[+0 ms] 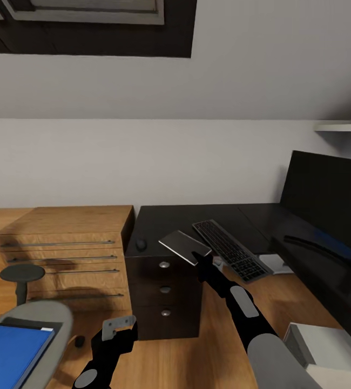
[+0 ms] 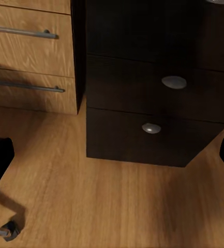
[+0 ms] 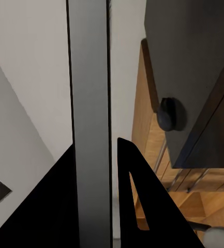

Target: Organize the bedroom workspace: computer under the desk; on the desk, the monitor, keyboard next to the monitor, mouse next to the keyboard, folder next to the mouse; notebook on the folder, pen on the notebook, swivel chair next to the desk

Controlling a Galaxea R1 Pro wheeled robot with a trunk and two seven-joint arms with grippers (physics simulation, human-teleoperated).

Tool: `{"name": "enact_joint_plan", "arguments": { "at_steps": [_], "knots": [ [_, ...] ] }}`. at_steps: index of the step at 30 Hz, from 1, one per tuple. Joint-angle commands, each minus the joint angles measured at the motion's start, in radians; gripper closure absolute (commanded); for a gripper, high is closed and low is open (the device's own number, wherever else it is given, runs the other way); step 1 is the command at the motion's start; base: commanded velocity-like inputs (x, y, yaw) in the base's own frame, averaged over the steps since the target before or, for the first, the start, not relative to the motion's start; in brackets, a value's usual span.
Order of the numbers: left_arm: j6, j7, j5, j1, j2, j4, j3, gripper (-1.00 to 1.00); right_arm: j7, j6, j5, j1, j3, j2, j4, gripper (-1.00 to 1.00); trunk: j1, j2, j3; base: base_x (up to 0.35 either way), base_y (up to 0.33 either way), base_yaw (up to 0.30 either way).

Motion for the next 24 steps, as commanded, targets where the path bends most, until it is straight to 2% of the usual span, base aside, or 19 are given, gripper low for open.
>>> {"name": "enact_joint_plan", "arguments": {
  "at_steps": [1,8,18,24],
  "knots": [
    [0.002,0.008,0.010,0.000,0.000,-0.002,-0.001,-1.00,0.000,0.009,-0.004,-0.001,-0.006,0.001,0.000,1.00,0.000,0.000,-0.001,0.019,0.024,0.000],
    [0.002,0.008,0.011,0.000,0.000,-0.002,-0.002,-1.00,0.000,0.010,-0.004,-0.001,-0.006,0.001,0.000,1.00,0.000,0.000,-0.001,0.006,0.126,0.000],
    [0.003,0.008,0.011,0.000,0.000,0.003,-0.003,-1.00,0.000,0.010,-0.004,-0.001,-0.006,0.001,0.000,1.00,0.000,0.000,-0.001,0.004,0.017,0.000],
    [0.002,0.008,0.011,0.000,0.000,0.004,-0.005,-1.00,-0.001,0.010,-0.004,-0.001,-0.006,0.001,0.000,1.00,0.000,0.000,-0.001,0.151,0.001,0.000]
  ]
}}
